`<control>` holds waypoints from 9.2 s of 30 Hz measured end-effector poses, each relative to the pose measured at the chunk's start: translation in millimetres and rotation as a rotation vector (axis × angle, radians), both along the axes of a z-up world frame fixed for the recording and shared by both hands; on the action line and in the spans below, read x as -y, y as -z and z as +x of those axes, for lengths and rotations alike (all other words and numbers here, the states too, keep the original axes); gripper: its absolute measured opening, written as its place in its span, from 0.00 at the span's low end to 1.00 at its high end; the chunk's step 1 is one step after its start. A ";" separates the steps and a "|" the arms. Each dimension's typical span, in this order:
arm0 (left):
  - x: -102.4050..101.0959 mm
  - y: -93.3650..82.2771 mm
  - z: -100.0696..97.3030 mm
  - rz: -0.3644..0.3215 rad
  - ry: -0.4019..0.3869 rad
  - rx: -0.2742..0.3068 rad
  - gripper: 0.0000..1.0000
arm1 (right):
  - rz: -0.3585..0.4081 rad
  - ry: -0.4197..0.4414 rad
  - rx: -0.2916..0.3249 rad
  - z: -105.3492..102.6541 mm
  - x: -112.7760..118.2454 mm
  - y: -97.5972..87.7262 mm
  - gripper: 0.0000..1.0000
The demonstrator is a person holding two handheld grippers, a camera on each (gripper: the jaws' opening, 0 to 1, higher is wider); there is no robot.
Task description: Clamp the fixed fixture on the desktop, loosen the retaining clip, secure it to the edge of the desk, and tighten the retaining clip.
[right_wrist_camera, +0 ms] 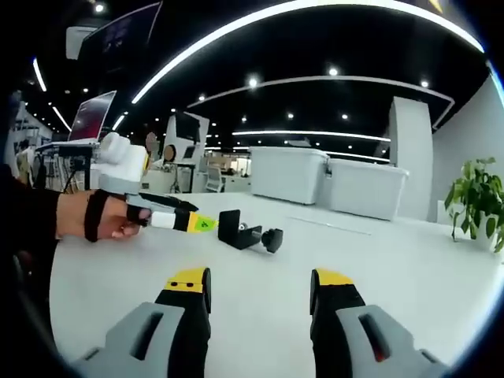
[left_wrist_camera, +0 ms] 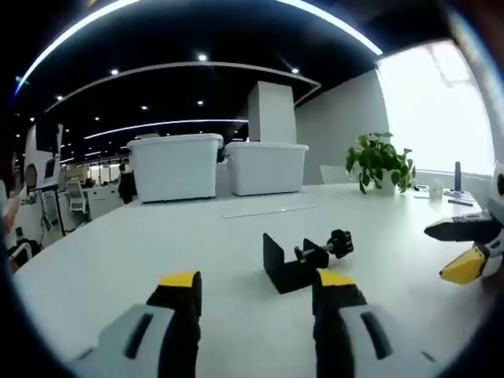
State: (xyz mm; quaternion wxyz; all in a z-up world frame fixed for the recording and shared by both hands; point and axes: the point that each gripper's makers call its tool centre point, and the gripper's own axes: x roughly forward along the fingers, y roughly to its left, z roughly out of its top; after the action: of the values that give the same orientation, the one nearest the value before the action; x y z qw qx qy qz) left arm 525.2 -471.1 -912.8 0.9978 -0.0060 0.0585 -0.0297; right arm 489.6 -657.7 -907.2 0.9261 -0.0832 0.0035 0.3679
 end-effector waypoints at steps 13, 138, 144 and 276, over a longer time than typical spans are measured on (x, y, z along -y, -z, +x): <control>-1.8 2.2 29.2 0.001 -0.056 0.004 0.55 | 0.011 0.019 -0.004 2.6 3.4 0.1 0.46; 35.2 8.2 31.6 0.059 0.293 0.022 0.04 | 0.279 -0.096 -0.442 47.8 -71.1 22.3 0.37; 36.1 8.3 29.7 0.053 0.294 0.021 0.04 | 0.312 -0.135 -0.497 38.9 -78.2 22.2 0.23; 36.3 9.5 28.1 0.029 0.280 0.016 0.04 | -0.588 -0.145 0.525 11.7 -93.8 14.1 0.20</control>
State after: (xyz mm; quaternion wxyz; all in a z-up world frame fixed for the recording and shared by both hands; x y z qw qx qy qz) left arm 553.3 -507.4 -922.3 0.9844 0.0167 0.0510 -0.1676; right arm 501.3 -563.9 -921.3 0.8039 -0.4358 -0.1341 0.3820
